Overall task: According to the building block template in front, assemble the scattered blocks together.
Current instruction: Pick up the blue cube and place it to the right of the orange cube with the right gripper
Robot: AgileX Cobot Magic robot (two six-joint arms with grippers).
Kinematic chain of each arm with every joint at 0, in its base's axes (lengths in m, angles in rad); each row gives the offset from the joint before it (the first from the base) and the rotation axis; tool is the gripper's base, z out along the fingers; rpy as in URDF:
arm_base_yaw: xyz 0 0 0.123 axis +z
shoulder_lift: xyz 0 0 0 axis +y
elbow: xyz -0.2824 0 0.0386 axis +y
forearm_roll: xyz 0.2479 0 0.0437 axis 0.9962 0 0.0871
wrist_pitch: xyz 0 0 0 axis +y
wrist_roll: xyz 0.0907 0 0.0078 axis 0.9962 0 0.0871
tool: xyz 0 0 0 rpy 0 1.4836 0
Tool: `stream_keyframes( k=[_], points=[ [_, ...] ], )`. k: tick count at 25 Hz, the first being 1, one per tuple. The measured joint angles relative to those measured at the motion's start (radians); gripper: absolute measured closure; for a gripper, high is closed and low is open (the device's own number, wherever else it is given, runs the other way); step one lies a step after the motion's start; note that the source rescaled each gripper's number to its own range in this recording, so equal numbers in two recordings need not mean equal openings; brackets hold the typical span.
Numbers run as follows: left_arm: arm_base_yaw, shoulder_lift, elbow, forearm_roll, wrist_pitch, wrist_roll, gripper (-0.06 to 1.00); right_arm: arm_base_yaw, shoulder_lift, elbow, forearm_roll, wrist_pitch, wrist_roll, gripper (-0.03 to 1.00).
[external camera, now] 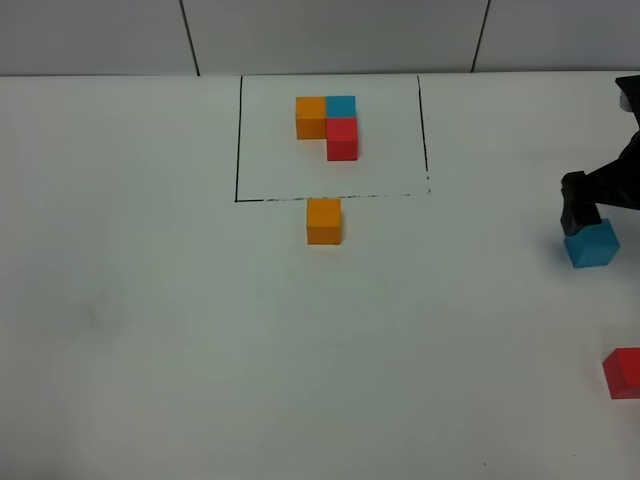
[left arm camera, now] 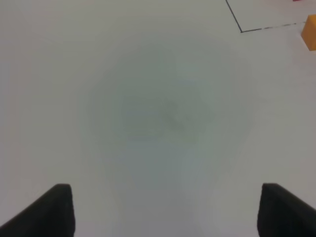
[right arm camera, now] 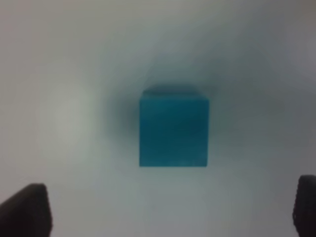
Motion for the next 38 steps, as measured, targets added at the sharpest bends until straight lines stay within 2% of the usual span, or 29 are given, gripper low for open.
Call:
stream_keyframes(
  k=[8, 14, 21, 28, 30, 32, 36, 38],
  points=[
    [0.000, 0.000, 0.000, 0.000, 0.000, 0.000, 0.17, -0.064, 0.133, 0.000, 0.092, -0.057, -0.127, -0.03],
    [0.000, 0.000, 0.000, 0.000, 0.000, 0.000, 0.17, -0.065, 0.146, 0.000, 0.097, -0.093, -0.136, 0.08],
    [0.000, 0.000, 0.000, 0.000, 0.000, 0.000, 0.17, -0.065, 0.146, 0.000, 0.099, -0.106, -0.138, 0.39],
    [0.000, 0.000, 0.000, 0.000, 0.000, 0.000, 0.17, -0.065, 0.195, 0.000, 0.126, -0.109, -0.138, 0.52],
    [0.000, 0.000, 0.000, 0.000, 0.000, 0.000, 0.17, -0.065, 0.202, 0.000, 0.130, -0.109, -0.138, 0.68],
    [0.000, 0.000, 0.000, 0.000, 0.000, 0.000, 0.17, -0.064, 0.202, 0.000, 0.131, -0.106, -0.139, 0.97],
    [0.000, 0.000, 0.000, 0.000, 0.000, 0.000, 0.17, -0.058, 0.180, -0.002, 0.128, -0.100, -0.151, 0.97],
    [0.000, 0.000, 0.000, 0.000, 0.000, 0.000, 0.17, -0.034, 0.159, -0.021, 0.119, -0.083, -0.194, 0.97]
  ],
)
